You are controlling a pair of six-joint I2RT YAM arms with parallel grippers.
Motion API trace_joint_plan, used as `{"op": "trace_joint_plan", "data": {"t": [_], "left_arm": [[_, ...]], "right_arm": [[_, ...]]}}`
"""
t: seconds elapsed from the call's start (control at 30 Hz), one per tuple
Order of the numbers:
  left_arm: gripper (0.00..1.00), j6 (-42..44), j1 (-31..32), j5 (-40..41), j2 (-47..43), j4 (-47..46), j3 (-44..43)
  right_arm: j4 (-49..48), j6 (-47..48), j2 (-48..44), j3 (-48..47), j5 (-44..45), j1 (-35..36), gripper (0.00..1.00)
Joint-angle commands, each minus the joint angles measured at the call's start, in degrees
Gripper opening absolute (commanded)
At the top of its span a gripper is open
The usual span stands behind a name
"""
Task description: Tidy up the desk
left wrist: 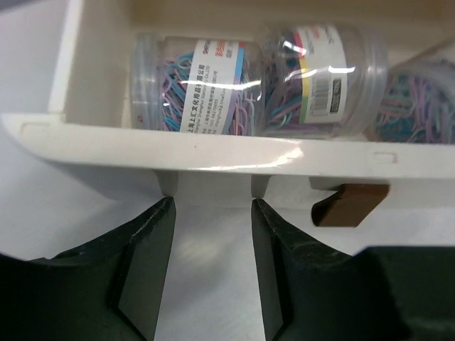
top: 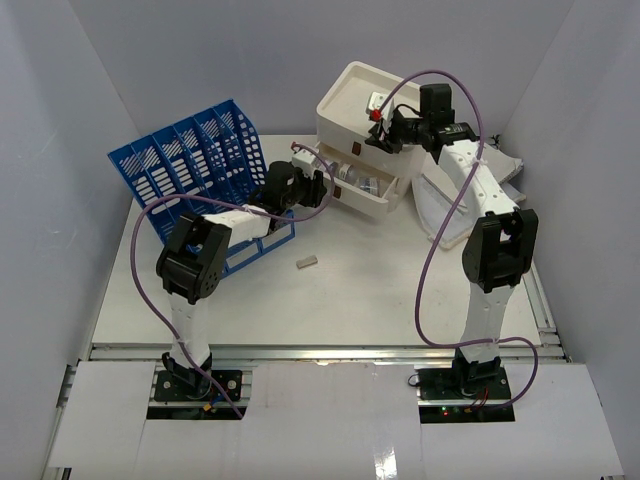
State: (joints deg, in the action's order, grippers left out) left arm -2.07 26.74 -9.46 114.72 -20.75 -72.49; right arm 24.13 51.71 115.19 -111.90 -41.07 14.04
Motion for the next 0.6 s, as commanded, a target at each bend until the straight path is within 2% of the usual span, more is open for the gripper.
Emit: {"op": "trace_joint_plan", "data": {"t": [0.0,0.33,0.57], "left_arm": [[0.58,-2.15,-0.46,4.77,-0.46,-13.47,-4.85],[0.63,-3.74,-0.42,4.08,0.35,-15.25,-6.58],[0.61,-10.58,0.12,-1.25,0.56,-17.72,-4.41]], "right_arm": [[16.03,1.35,2.32,-0.39,-7.56,1.07,0.27],[17.06,1.39,3.54,-1.28,-7.99,1.11,0.27],[16.95,-0.9,4.5,-2.84,-6.87,1.07,0.27]]}}
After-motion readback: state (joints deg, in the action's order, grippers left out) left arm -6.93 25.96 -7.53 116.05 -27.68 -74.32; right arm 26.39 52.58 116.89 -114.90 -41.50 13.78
